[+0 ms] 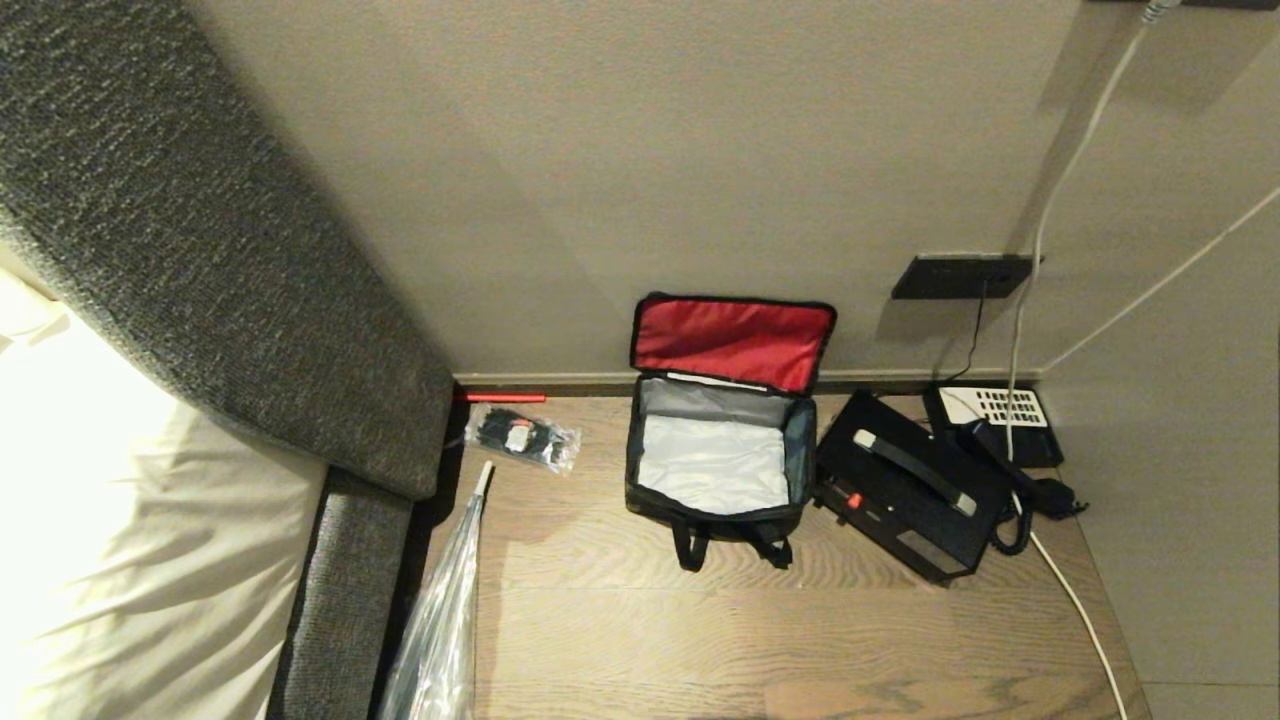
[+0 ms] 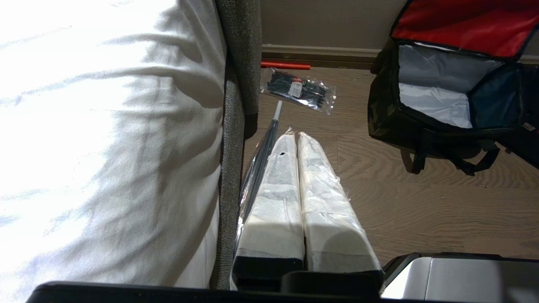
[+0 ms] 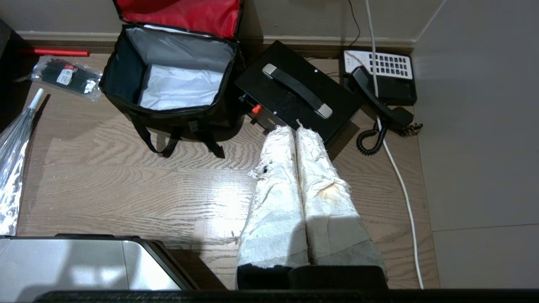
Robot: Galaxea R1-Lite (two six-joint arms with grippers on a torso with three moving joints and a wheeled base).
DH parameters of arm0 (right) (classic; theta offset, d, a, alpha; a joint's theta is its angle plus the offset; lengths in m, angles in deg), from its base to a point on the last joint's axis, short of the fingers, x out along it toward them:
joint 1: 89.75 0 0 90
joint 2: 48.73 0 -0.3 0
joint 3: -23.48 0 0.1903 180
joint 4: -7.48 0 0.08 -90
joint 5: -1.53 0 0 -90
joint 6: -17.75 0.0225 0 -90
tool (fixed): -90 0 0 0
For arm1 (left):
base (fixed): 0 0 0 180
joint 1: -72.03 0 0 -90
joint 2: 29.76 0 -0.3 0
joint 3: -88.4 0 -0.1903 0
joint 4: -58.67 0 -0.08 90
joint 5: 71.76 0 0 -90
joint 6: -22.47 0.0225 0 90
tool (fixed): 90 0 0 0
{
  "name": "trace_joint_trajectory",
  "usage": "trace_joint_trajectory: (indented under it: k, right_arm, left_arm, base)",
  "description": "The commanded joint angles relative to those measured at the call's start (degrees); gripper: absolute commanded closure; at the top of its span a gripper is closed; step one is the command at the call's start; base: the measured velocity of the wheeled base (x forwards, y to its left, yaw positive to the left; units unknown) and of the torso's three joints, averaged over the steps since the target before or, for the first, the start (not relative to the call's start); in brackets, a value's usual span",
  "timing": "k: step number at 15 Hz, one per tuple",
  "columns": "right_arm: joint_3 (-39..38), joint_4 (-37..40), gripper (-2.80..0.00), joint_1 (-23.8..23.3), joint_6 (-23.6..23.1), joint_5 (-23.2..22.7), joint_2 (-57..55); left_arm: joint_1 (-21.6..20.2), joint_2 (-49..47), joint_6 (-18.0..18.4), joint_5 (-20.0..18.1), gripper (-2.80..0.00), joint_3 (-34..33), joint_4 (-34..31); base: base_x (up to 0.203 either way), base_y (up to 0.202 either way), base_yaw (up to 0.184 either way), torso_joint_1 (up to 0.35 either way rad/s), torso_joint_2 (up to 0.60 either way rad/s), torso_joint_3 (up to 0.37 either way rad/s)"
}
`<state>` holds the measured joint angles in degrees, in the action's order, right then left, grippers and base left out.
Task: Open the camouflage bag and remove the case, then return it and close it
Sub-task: Grip the handle again
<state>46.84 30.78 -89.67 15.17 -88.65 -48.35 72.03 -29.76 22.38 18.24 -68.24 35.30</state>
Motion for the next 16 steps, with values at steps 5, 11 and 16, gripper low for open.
trace_joint_trajectory:
  k: [5, 11, 16]
  right_arm:
    - [0.0, -0.02, 0.0, 0.01, -0.05, -0.01, -0.38]
    - [0.0, -0.02, 0.0, 0.01, -0.05, -0.08, -0.38]
    - [0.0, -0.02, 0.0, 0.01, -0.05, -0.05, -0.38]
  left_arm:
    - [0.0, 0.0, 0.01, 0.0, 0.0, 0.0, 0.0]
    - [0.0, 0.0, 0.01, 0.0, 0.0, 0.0, 0.0]
    - [0.0, 0.0, 0.01, 0.0, 0.0, 0.0, 0.0]
  base:
    - [0.0, 0.0, 0.0, 0.0, 0.0, 0.0]
    - [0.0, 0.0, 0.0, 0.0, 0.0, 0.0]
    - [0.0, 0.0, 0.0, 0.0, 0.0, 0.0]
